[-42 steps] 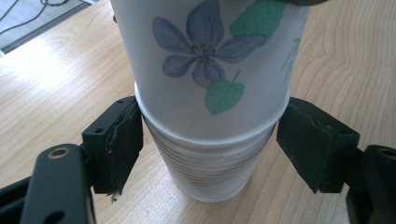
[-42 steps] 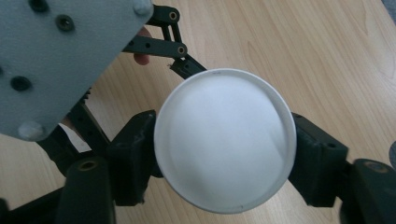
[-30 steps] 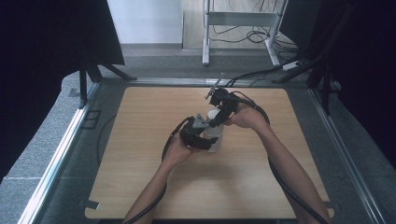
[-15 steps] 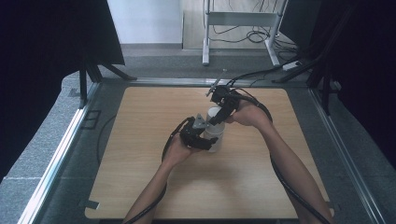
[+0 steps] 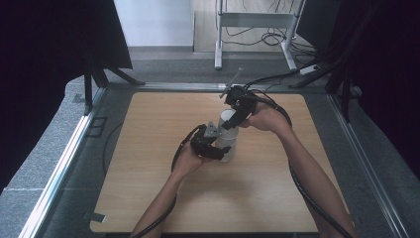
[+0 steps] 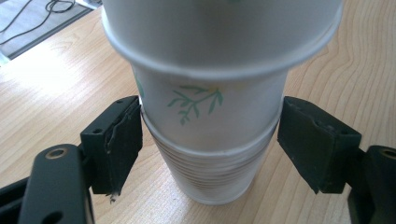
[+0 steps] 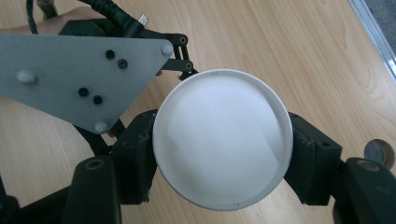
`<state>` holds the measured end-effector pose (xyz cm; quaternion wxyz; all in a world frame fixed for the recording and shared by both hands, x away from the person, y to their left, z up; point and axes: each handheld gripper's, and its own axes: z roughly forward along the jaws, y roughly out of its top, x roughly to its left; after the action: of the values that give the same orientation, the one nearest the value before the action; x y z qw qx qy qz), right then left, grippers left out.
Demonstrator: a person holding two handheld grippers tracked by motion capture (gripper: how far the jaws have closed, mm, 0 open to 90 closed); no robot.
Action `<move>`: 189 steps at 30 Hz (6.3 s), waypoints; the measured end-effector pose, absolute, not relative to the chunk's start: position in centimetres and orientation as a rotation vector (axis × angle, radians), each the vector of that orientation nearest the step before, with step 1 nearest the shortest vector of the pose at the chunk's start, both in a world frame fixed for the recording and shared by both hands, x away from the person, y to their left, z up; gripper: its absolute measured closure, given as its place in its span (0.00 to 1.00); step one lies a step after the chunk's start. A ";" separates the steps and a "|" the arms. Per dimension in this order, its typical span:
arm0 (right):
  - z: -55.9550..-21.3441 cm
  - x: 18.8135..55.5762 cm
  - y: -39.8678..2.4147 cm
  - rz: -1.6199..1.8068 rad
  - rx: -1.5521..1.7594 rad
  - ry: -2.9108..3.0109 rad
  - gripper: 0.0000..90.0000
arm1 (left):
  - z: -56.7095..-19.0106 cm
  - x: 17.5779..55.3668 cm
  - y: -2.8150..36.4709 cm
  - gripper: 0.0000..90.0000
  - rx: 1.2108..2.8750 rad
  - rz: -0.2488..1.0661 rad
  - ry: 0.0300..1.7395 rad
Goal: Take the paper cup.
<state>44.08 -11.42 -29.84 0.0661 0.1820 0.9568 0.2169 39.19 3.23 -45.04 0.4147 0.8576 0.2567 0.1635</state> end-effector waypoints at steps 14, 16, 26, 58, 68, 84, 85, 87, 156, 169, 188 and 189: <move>-27.9 43.5 -11.7 0.704 0.536 2.859 0.38 | -45.3 39.3 3.3 0.21 2.159 0.390 0.666; -27.6 43.4 -11.8 0.713 0.534 2.853 0.38 | -45.3 39.4 3.4 0.19 2.160 0.382 0.666; -26.0 42.6 -12.4 0.775 0.511 2.834 0.38 | -44.9 39.2 4.0 0.15 2.153 0.357 0.657; -25.5 37.7 -15.7 0.988 0.392 2.803 0.38 | -42.9 35.6 7.2 0.02 2.187 0.216 0.560; -26.2 36.2 -16.6 1.007 0.363 2.800 0.38 | -42.5 34.0 7.4 0.00 2.189 0.226 0.536; -27.9 34.4 -17.9 1.057 0.335 2.792 0.38 | -43.4 31.9 8.4 0.00 2.189 0.242 0.491; -28.1 34.3 -18.0 1.058 0.335 2.789 0.38 | -43.5 31.8 8.4 0.00 2.189 0.246 0.488; -28.4 34.1 -18.2 1.069 0.335 2.787 0.38 | -43.5 31.6 8.5 0.00 2.185 0.251 0.480; -42.2 30.3 -20.6 1.536 0.346 2.692 0.38 | -46.5 27.0 7.4 0.02 2.189 0.150 0.339; -43.6 30.1 -19.5 1.611 0.281 2.741 0.39 | -47.4 26.8 6.7 0.05 2.199 0.122 0.303; -44.4 29.9 -18.5 1.654 0.247 2.765 0.39 | -48.3 26.6 5.9 0.16 2.218 0.116 0.268; -44.4 29.9 -18.5 1.654 0.246 2.765 0.39 | -48.4 26.6 5.9 0.16 2.220 0.121 0.270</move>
<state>29.91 -18.46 -44.38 -0.0448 0.0761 0.8549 0.5112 26.64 5.91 -48.36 0.4359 0.8921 0.1086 0.0486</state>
